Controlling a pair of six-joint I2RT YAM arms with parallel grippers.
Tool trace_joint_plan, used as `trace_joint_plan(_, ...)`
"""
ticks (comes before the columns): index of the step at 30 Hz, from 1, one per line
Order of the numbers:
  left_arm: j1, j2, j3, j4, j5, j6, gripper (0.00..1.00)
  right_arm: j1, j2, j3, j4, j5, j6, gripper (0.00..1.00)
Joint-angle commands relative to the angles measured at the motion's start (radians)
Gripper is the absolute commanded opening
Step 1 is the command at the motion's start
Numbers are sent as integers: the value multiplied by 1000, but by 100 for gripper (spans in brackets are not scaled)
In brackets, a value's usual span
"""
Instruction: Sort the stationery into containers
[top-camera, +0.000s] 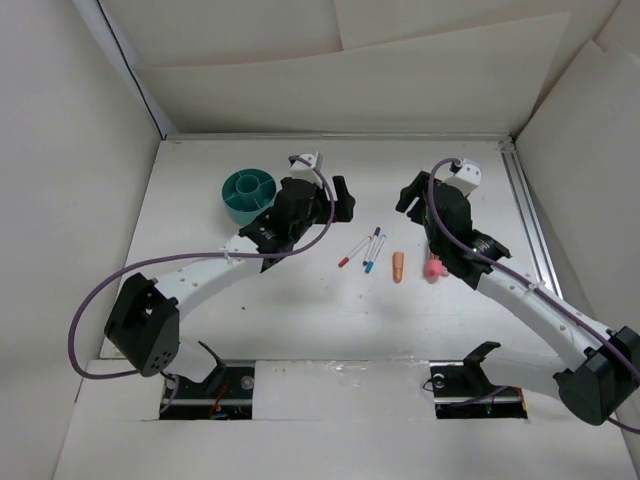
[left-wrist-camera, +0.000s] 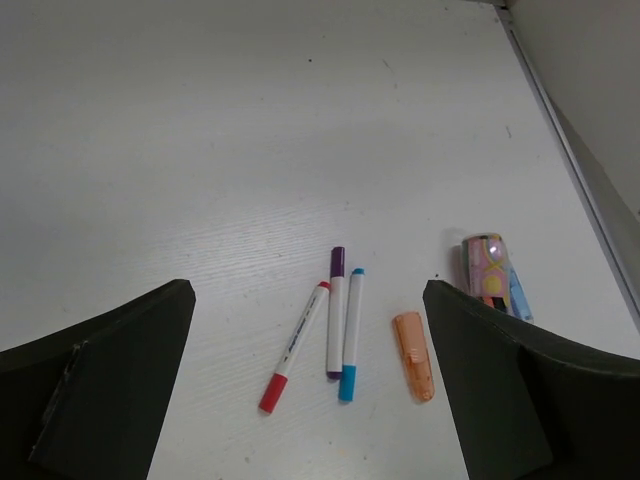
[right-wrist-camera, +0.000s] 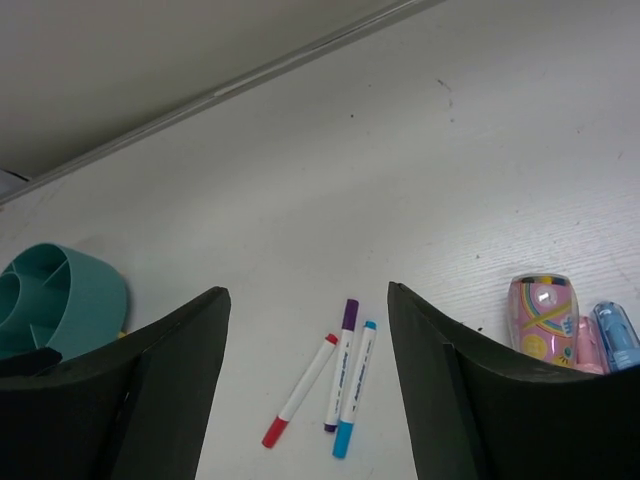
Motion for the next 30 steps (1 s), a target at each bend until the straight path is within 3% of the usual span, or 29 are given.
trace_joint_plan(1, -3, 33, 49, 18, -11, 24, 100, -7, -17, -12, 57, 37, 19, 70)
trace_joint_plan(4, -3, 52, 64, -22, -61, 12, 100, -7, -42, -32, 57, 68, 42, 64)
trace_joint_plan(8, -22, 29, -20, 92, -103, 12, 100, -7, -69, -42, 57, 88, 52, 34)
trace_joint_plan(9, -22, 29, -20, 106, -119, 12, 100, -7, -69, -51, 57, 88, 52, 14)
trace_joint_plan(11, -22, 59, 4, 74, -120, 3, 100, -7, -69, -52, 57, 88, 52, 2)
trace_joint_plan(14, -22, 99, 55, -41, -227, -84, 100, -7, -59, -52, 57, 88, 52, 0)
trace_joint_plan(19, -32, 50, 34, -24, -299, -89, 100, -7, -59, -52, 57, 88, 52, 0)
trace_joint_plan(24, 25, 63, 58, -67, -192, -48, 100, -7, -37, -42, 57, 88, 52, 0)
trace_joint_plan(27, 37, 72, 44, 20, -117, -23, 100, -7, -26, -42, 57, 88, 52, 0)
trace_joint_plan(30, 37, 125, 87, 5, -92, -3, 98, -7, -26, -42, 57, 88, 52, 0)
